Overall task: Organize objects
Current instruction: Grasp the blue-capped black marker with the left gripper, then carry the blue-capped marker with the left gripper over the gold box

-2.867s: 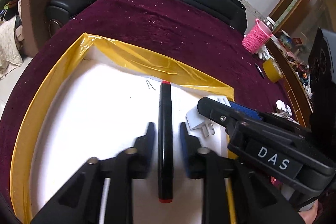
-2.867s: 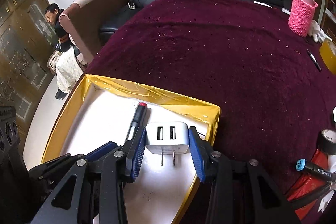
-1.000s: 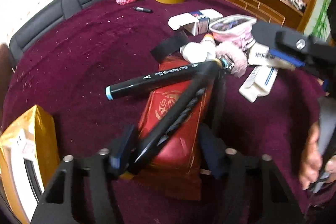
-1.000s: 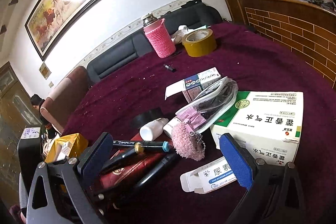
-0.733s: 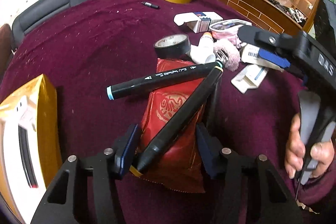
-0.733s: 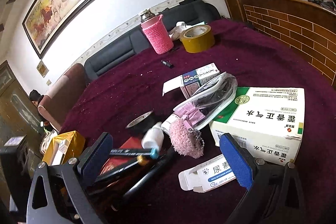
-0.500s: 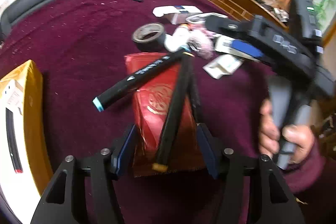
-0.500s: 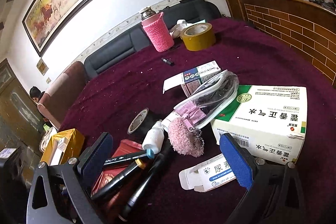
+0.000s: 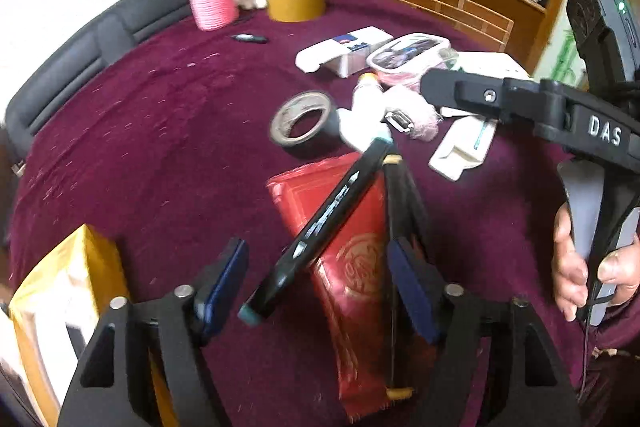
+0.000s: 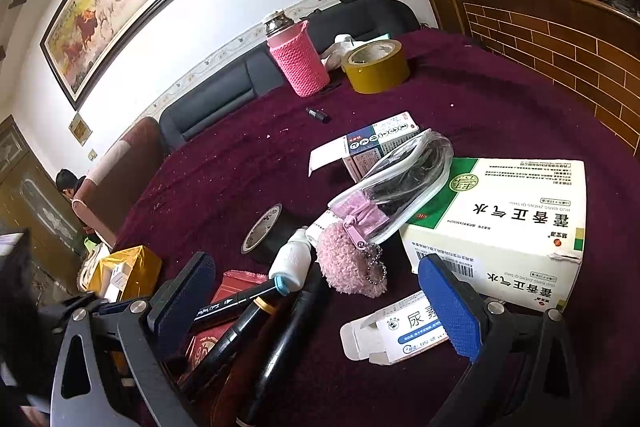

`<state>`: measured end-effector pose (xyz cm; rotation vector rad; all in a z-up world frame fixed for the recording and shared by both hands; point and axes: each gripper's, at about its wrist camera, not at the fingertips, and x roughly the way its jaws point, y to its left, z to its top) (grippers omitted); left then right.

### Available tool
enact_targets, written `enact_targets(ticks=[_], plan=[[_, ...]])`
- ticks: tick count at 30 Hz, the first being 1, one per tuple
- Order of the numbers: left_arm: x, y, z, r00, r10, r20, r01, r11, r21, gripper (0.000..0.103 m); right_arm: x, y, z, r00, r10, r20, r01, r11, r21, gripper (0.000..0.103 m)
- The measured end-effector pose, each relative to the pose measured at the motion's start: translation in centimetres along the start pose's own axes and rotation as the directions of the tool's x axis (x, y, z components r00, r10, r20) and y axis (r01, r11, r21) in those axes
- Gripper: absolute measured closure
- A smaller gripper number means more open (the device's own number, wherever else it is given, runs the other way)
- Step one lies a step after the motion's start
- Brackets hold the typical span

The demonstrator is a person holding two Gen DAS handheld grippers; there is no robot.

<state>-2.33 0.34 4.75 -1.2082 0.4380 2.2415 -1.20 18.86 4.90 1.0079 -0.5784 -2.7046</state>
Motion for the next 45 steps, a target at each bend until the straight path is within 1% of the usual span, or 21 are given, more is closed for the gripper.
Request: enact_targets(ticks=[1, 2, 5, 8, 9, 10, 11, 13, 14, 17, 18, 21, 25, 29, 31, 34, 36, 38, 42, 44, 45], plan=[[0.3, 0.1, 0.3, 1.0, -0.006, -0.011, 0.006, 1.0, -0.005, 0.075, 0.0, 0.0, 0.0, 1.0, -0.003, 0.001, 0.003, 1.0, -0.001, 0.0], [0.8, 0.2, 0.5, 0.999, 0.006, -0.036, -0.007, 1.0, -0.012, 0.081, 0.0, 0.0, 0.0, 1.0, -0.004, 0.0, 0.004, 1.0, -0.002, 0.0], [1.0, 0.4, 0.6, 0.999, -0.015, -0.033, 0.014, 1.0, -0.028, 0.081, 0.2, 0.1, 0.1, 1.0, -0.006, -0.006, 0.006, 1.0, -0.005, 0.0], [1.1, 0.2, 0.5, 0.999, -0.008, -0.033, 0.007, 0.999, -0.031, 0.08, 0.4, 0.2, 0.1, 1.0, 0.0, -0.015, 0.0, 1.0, -0.002, 0.0], [1.4, 0.0, 0.5, 0.999, 0.0, -0.041, -0.001, 1.0, -0.026, 0.075, 0.5, 0.2, 0.1, 1.0, -0.001, -0.016, 0.001, 1.0, -0.002, 0.0], [1.8, -0.3, 0.5, 0.998, 0.025, -0.05, -0.025, 1.0, -0.012, 0.07, 0.5, 0.2, 0.0, 1.0, 0.0, -0.018, 0.0, 1.0, -0.002, 0.0], [2.1, -0.7, 0.5, 0.998, 0.041, -0.043, -0.041, 0.999, -0.003, 0.069, 0.5, 0.3, 0.0, 1.0, 0.003, -0.021, -0.003, 1.0, -0.003, 0.0], [2.2, -1.0, 0.7, 0.999, 0.042, -0.027, -0.042, 0.999, -0.008, 0.068, 0.6, 0.4, 0.0, 1.0, 0.0, -0.022, 0.0, 1.0, -0.008, 0.0], [2.2, -1.0, 0.8, 0.999, 0.043, -0.026, -0.043, 0.999, -0.023, 0.07, 0.6, 0.4, 0.0, 1.0, -0.002, -0.021, 0.001, 1.0, -0.01, 0.0], [1.6, -0.8, 0.7, 0.999, 0.045, 0.0, -0.045, 0.996, -0.075, 0.082, 0.6, 0.5, -0.1, 1.0, -0.009, -0.017, 0.009, 1.0, -0.014, 0.0], [1.3, -0.7, 0.6, 0.999, 0.051, 0.008, -0.05, 0.995, -0.089, 0.089, 0.6, 0.5, -0.1, 1.0, -0.012, -0.018, 0.012, 1.0, -0.015, 0.0], [-0.2, 0.1, -0.3, 0.999, 0.041, 0.035, -0.035, 0.987, -0.158, 0.089, 0.7, 0.4, 0.0, 1.0, -0.016, -0.02, 0.016, 1.0, -0.015, 0.0], [-3.3, 0.9, -2.5, 0.995, 0.024, 0.092, -0.001, 0.97, -0.241, 0.089, 0.7, 0.5, -0.1, 1.0, -0.022, -0.014, 0.022, 0.999, -0.024, 0.0], [-7.0, 1.4, -5.1, 0.984, 0.025, 0.176, 0.032, 0.949, -0.315, 0.089, 0.6, 0.9, -0.1, 1.0, -0.028, -0.005, 0.028, 0.998, -0.048, 0.0], [-8.9, 1.7, -6.6, 0.974, 0.026, 0.224, 0.056, 0.934, -0.352, 0.089, 0.6, 1.2, -0.3, 1.0, -0.026, -0.003, 0.026, 0.998, -0.059, 0.0], [-11.0, 2.1, -8.5, 0.96, 0.053, 0.273, 0.067, 0.909, -0.412, 0.089, 0.5, 1.8, -0.4, 1.0, -0.021, 0.002, 0.021, 0.996, -0.082, 0.0], [-12.0, 2.3, -9.6, 0.954, 0.062, 0.295, 0.075, 0.9, -0.43, 0.089, 0.3, 2.2, -0.6, 1.0, -0.008, -0.026, 0.006, 0.997, -0.083, 0.0], [-12.8, 2.3, -10.4, 0.948, 0.078, 0.309, 0.067, 0.899, -0.432, 0.089, -0.4, 2.8, -1.1, 0.999, 0.021, -0.05, -0.025, 0.997, -0.077, 0.0], [-13.8, 2.3, -11.8, 0.936, 0.081, 0.343, 0.082, 0.897, -0.435, 0.089, -0.5, 4.5, -2.5, 0.984, 0.083, -0.158, -0.095, 0.993, -0.071, 0.0], [-14.1, 2.4, -12.4, 0.931, 0.079, 0.357, 0.093, 0.893, -0.44, 0.089, -0.4, 5.4, -3.2, 0.982, 0.067, -0.178, -0.083, 0.993, -0.083, 0.001], [-14.3, 2.5, -12.8, 0.929, 0.08, 0.361, 0.095, 0.891, -0.443, 0.089, -0.3, 5.8, -3.3, 0.983, 0.044, -0.179, -0.063, 0.993, -0.102, 0.002]])
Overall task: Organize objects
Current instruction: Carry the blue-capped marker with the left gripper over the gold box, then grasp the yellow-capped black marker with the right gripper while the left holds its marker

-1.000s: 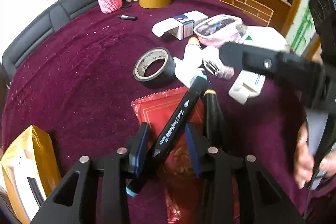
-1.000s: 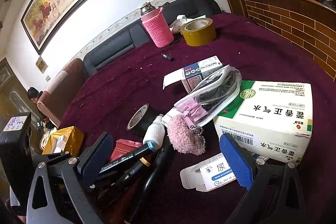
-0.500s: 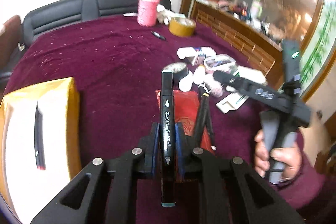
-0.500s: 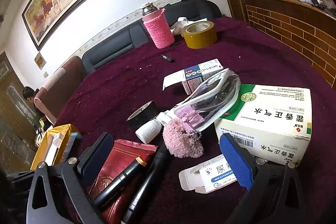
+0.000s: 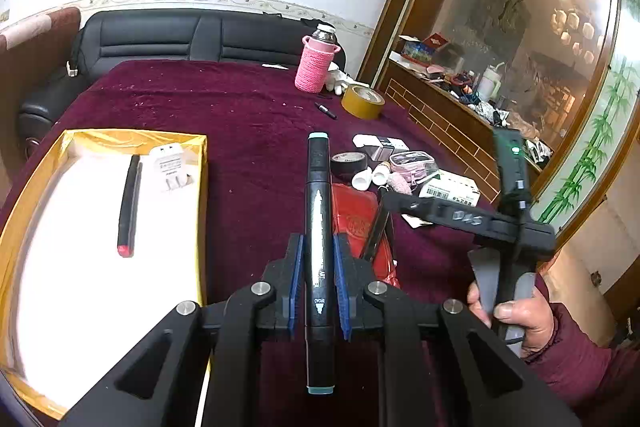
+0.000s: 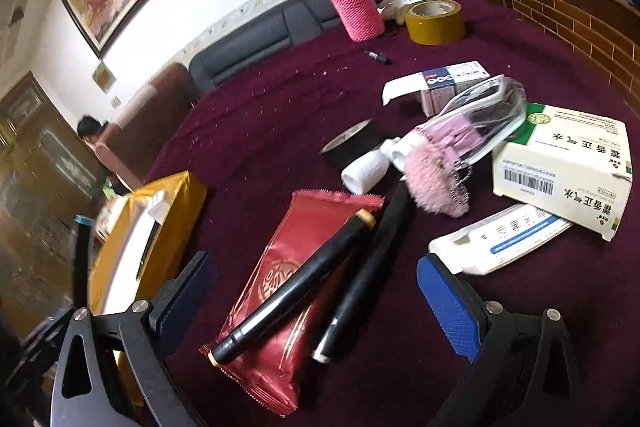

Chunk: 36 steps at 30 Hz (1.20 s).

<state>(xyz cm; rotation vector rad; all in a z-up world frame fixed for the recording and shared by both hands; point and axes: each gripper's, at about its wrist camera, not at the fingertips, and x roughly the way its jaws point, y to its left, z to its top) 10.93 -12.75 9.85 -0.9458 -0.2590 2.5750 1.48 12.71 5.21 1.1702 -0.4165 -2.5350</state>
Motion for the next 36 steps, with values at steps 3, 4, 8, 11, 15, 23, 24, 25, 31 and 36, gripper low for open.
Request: enact_targets(ticks=[3, 4, 8, 11, 15, 23, 24, 25, 31, 36], plan=[[-0.3, 0.8, -0.5, 1.0, -0.006, 0.005, 0.006, 1.0, -0.021, 0.089, 0.9, 1.4, -0.2, 0.996, -0.091, -0.014, 0.09, 0.995, -0.053, 0.006], [-0.4, 1.3, -0.8, 1.0, -0.009, 0.003, 0.01, 0.999, -0.032, 0.089, 1.2, 1.7, -0.3, 0.993, -0.115, -0.02, 0.113, 0.991, -0.066, 0.008], [-0.6, 2.5, -1.4, 1.0, -0.006, 0.001, 0.006, 0.999, -0.052, 0.089, 2.6, 2.5, -0.6, 0.98, -0.195, -0.044, 0.189, 0.976, -0.105, 0.034], [-0.8, 2.9, -1.7, 1.0, 0.003, 0.008, -0.002, 0.999, -0.053, 0.089, 3.4, 2.6, -0.8, 0.977, -0.202, -0.064, 0.195, 0.975, -0.101, 0.06], [-1.1, 3.6, -2.3, 1.0, 0.0, 0.008, 0.001, 0.998, -0.063, 0.089, 3.5, 4.1, -1.2, 0.973, -0.227, -0.038, 0.217, 0.959, -0.18, 0.072], [-1.3, 5.1, -3.0, 1.0, -0.004, 0.006, 0.004, 0.995, -0.104, 0.089, 3.8, 5.7, -2.2, 0.969, -0.247, -0.013, 0.234, 0.934, -0.272, 0.072], [-1.4, 5.2, -3.1, 1.0, -0.002, 0.006, 0.003, 0.994, -0.106, 0.089, 3.8, 5.8, -2.2, 0.967, -0.254, -0.009, 0.241, 0.93, -0.277, 0.074], [-1.5, 5.3, -3.1, 1.0, 0.0, 0.008, 0.001, 0.994, -0.107, 0.089, 3.8, 5.9, -2.2, 0.966, -0.259, -0.007, 0.247, 0.927, -0.283, 0.076], [-2.2, 5.7, -3.2, 1.0, 0.012, 0.017, -0.009, 0.991, -0.133, 0.089, 2.4, 5.2, -2.1, 0.988, -0.151, -0.034, 0.14, 0.966, -0.217, 0.087], [-3.0, 5.7, -3.3, 0.999, 0.036, 0.032, -0.031, 0.99, -0.141, 0.089, 1.0, 4.5, -1.8, 0.999, -0.025, -0.046, 0.019, 0.991, -0.129, 0.087]])
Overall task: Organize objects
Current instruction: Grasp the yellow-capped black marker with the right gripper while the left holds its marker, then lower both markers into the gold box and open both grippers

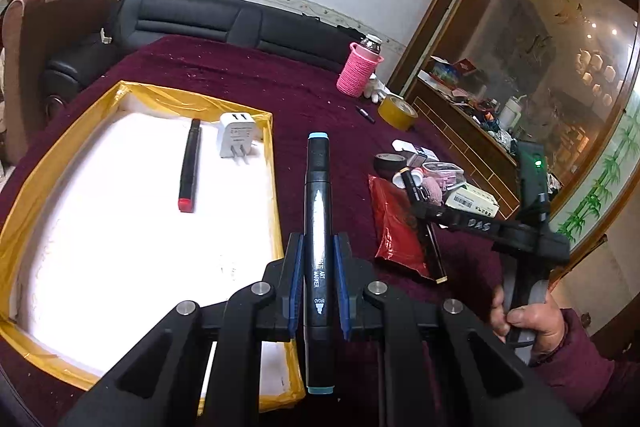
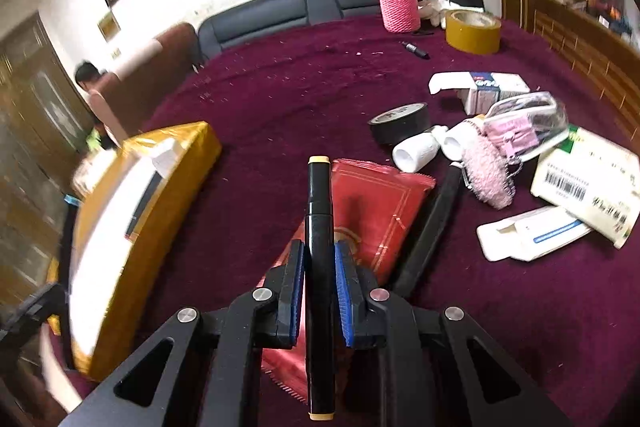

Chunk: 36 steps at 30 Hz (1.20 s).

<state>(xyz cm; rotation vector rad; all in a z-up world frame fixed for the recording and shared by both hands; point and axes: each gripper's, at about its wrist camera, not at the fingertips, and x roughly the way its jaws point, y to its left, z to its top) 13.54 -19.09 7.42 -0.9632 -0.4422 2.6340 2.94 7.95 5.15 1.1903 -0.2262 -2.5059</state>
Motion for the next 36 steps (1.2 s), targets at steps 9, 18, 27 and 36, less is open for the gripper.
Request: enact_targets(ticks=[9, 18, 27, 36], plan=[[-2.6, 2.3, 1.9, 0.998, 0.053, 0.042, -0.052, 0.998, -0.034, 0.089, -2.4, 2.0, 1.8, 0.967, 0.251, 0.04, -0.253, 0.965, 0.066, 0.086], [-3.2, 6.4, 5.8, 0.98, 0.194, 0.036, -0.193, 0.981, -0.033, 0.089, -1.4, 9.6, 4.8, 0.91, 0.416, -0.007, -0.416, 0.909, -0.011, 0.086], [2.4, 11.3, 8.1, 0.971, 0.214, -0.102, -0.225, 0.968, -0.11, 0.089, 5.7, 16.3, 6.4, 0.927, 0.354, -0.128, -0.364, 0.929, -0.071, 0.086], [7.3, 14.4, 9.5, 0.952, 0.225, -0.207, -0.257, 0.956, -0.144, 0.089, 12.6, 17.8, 8.3, 0.952, 0.243, -0.186, -0.26, 0.963, -0.071, 0.086]])
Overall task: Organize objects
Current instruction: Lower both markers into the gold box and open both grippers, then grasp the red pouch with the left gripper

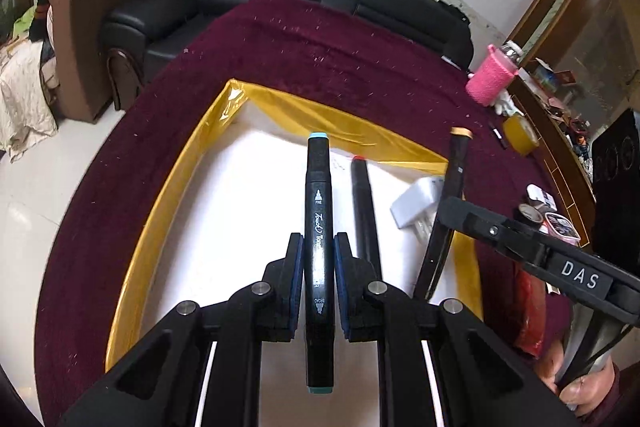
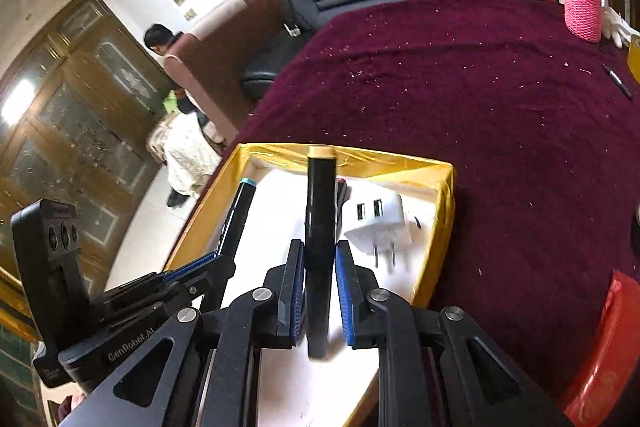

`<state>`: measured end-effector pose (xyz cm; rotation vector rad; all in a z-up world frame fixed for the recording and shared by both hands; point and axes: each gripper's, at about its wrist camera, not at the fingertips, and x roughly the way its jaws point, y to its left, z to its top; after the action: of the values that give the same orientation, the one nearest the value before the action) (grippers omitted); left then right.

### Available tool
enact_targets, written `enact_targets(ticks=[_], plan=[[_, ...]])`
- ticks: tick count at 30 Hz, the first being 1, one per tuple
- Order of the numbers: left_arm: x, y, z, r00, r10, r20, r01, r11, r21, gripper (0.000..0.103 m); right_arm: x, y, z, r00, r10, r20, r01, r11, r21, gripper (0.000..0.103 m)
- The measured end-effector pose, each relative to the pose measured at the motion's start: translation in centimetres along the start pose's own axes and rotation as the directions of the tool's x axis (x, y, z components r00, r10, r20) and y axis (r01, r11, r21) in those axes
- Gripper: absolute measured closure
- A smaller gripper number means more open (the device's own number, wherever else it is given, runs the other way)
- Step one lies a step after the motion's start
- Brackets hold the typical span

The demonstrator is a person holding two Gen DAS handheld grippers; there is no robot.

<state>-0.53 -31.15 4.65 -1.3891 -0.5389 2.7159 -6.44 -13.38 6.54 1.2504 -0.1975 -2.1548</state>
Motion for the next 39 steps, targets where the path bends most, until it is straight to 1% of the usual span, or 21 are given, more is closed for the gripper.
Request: enact_targets(ticks=[4, 7, 15, 17, 19, 20, 22, 23, 24, 25, 26, 27, 30, 36, 39], plan=[[1.2, 0.5, 0.1, 1.0, 0.0, -0.018, -0.001, 1.0, -0.016, 0.089, 2.0, 0.3, 0.9, 0.999, -0.046, -0.023, 0.045, 0.999, -0.018, 0.086], [1.7, 0.9, 0.2, 1.0, -0.006, -0.025, 0.006, 1.0, -0.026, 0.089, 3.0, 0.4, 1.3, 0.998, -0.06, -0.037, 0.059, 0.998, -0.019, 0.086], [1.7, 1.0, 0.5, 1.0, -0.007, -0.01, 0.007, 1.0, -0.027, 0.088, 4.3, 0.2, 1.3, 0.994, -0.097, -0.058, 0.096, 0.995, -0.018, 0.086], [1.5, 1.1, 0.6, 1.0, -0.001, -0.001, 0.001, 0.999, -0.032, 0.08, 4.7, -0.1, 1.4, 0.993, -0.104, -0.064, 0.103, 0.995, -0.007, 0.085], [1.2, 1.3, 0.6, 1.0, -0.014, 0.009, 0.014, 0.999, -0.046, 0.052, 4.8, -0.4, 1.4, 0.993, -0.103, -0.063, 0.103, 0.995, 0.004, 0.085], [1.0, 1.4, 0.7, 1.0, -0.015, 0.016, 0.016, 0.999, -0.05, 0.047, 4.8, -0.4, 1.4, 0.992, -0.106, -0.065, 0.107, 0.994, 0.005, 0.085], [0.6, 1.5, 0.7, 0.999, -0.017, 0.027, 0.019, 0.998, -0.059, 0.038, 4.6, -0.3, 1.5, 0.991, -0.113, -0.074, 0.114, 0.993, 0.009, 0.079], [0.3, 1.5, 0.8, 0.999, -0.018, 0.031, 0.02, 0.998, -0.066, 0.035, 4.3, -0.3, 1.4, 0.992, -0.107, -0.073, 0.108, 0.994, 0.012, 0.068], [0.0, 1.5, 0.8, 0.999, -0.018, 0.035, 0.02, 0.997, -0.076, 0.025, 3.8, -0.3, 1.4, 0.993, -0.096, -0.067, 0.097, 0.995, 0.021, 0.053], [-0.4, 1.5, 0.8, 0.999, -0.018, 0.04, 0.022, 0.996, -0.087, 0.018, 3.3, -0.3, 1.3, 0.994, -0.089, -0.057, 0.091, 0.995, 0.03, 0.045], [-0.8, 1.6, 0.7, 0.999, -0.021, 0.047, 0.025, 0.995, -0.098, 0.016, 2.8, -0.2, 1.3, 0.995, -0.084, -0.045, 0.086, 0.996, 0.035, 0.032], [-1.3, 1.5, 0.5, 0.998, -0.019, 0.052, 0.025, 0.994, -0.106, 0.013, 2.0, -0.2, 1.1, 0.997, -0.079, -0.027, 0.08, 0.996, 0.041, 0.027], [-2.5, 1.0, 0.0, 0.998, -0.01, 0.056, 0.016, 0.994, -0.107, 0.012, -0.2, -0.3, 0.5, 0.998, -0.066, 0.01, 0.066, 0.997, 0.042, 0.019], [-4.8, -0.8, -1.8, 0.997, -0.016, 0.081, 0.024, 0.996, -0.091, 0.012, -4.0, -1.1, -1.4, 0.995, -0.086, 0.058, 0.085, 0.996, 0.024, 0.015], [-6.1, -2.5, -2.8, 0.994, 0.017, 0.109, -0.01, 0.998, -0.064, 0.012, -5.7, -1.7, -2.7, 0.991, -0.107, 0.083, 0.106, 0.994, 0.014, 0.014]])
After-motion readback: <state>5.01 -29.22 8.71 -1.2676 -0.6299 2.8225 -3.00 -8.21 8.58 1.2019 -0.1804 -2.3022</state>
